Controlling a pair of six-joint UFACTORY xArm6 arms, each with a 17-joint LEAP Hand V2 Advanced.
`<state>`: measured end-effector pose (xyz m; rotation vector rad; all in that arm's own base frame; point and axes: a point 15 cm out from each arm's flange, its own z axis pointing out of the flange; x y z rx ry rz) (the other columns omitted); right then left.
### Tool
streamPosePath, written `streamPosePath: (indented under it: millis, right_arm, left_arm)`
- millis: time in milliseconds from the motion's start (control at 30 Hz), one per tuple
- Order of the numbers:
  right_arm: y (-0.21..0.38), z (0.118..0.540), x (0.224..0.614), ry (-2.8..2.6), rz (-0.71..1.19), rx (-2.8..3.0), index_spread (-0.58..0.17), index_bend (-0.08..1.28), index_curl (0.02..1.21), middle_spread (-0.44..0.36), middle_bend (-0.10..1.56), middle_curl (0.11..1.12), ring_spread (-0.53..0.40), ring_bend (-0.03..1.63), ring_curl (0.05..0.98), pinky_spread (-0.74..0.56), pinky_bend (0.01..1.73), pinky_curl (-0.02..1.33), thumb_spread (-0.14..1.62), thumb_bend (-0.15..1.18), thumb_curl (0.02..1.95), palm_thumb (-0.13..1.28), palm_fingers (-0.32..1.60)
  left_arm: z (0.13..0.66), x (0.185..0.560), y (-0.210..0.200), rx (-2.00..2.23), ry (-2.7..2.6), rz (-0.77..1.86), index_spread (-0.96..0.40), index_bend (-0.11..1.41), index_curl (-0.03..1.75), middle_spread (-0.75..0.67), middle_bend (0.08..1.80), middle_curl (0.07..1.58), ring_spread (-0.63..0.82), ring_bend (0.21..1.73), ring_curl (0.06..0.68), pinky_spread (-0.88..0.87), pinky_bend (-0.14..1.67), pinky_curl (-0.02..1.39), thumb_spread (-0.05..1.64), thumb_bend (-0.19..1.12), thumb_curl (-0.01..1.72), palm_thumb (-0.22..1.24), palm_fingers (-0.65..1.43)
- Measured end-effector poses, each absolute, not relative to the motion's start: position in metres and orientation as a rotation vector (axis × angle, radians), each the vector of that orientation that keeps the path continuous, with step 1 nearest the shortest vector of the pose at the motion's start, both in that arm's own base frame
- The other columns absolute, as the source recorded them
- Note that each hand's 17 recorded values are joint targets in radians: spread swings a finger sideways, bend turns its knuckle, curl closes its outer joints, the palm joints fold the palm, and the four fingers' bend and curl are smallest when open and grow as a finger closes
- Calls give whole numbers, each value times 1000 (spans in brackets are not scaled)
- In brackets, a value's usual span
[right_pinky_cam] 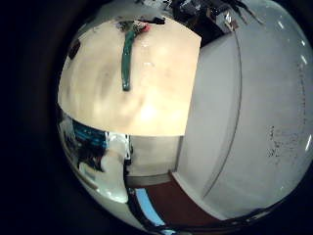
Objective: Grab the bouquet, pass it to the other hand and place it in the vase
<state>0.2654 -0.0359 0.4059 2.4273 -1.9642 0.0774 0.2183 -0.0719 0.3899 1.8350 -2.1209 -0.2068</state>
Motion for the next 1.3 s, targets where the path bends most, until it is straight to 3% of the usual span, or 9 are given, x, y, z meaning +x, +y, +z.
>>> streamPosePath:
  millis: [400,667,867,967,1067,1300]
  right_arm:
    - [-46,402,249,-1929,30,2365,-453,185,339,-107,298,338,44,598,95,425,627,45,1178,-21,323,329,384]
    - [-44,395,252,-2022,1,2280,-440,149,298,-108,341,346,-28,741,123,405,678,43,1170,-27,313,290,547]
    - [-52,378,266,-2127,-77,2129,-427,189,305,-82,352,347,-101,827,140,309,732,24,1159,-26,310,262,651]
    - [-72,367,276,-2221,-104,2014,-379,189,319,-12,335,346,-113,843,145,267,770,17,1147,-27,308,247,638]
    - [-87,349,288,-2309,-160,1930,-420,197,331,-36,337,347,-129,839,139,226,786,1,1141,-24,309,243,641]
    - [-92,304,330,-2504,-306,1852,-318,160,321,-54,401,372,-145,907,154,176,833,-8,1130,-17,323,283,610]
  left_arm:
    - [393,212,-78,1817,-2113,-145,0,167,315,435,177,259,601,464,200,588,232,302,1093,-23,283,144,-28]
    - [388,199,-76,1763,-2127,-186,-1,179,324,423,176,262,602,450,202,587,223,304,1091,-22,281,144,-16]
    - [389,204,-68,1701,-2204,-186,-1,179,331,417,180,263,601,446,204,578,218,307,1090,-22,281,145,-5]
    - [389,210,-69,1662,-2242,-165,-1,182,335,412,181,265,594,447,206,575,214,308,1090,-22,281,145,1]
    - [388,214,-69,1610,-2271,-159,-1,184,339,409,182,267,591,446,208,574,212,310,1090,-22,280,145,7]
    - [382,220,-63,1546,-2285,-144,-1,184,346,402,182,271,589,441,208,572,205,310,1104,-21,278,150,16]
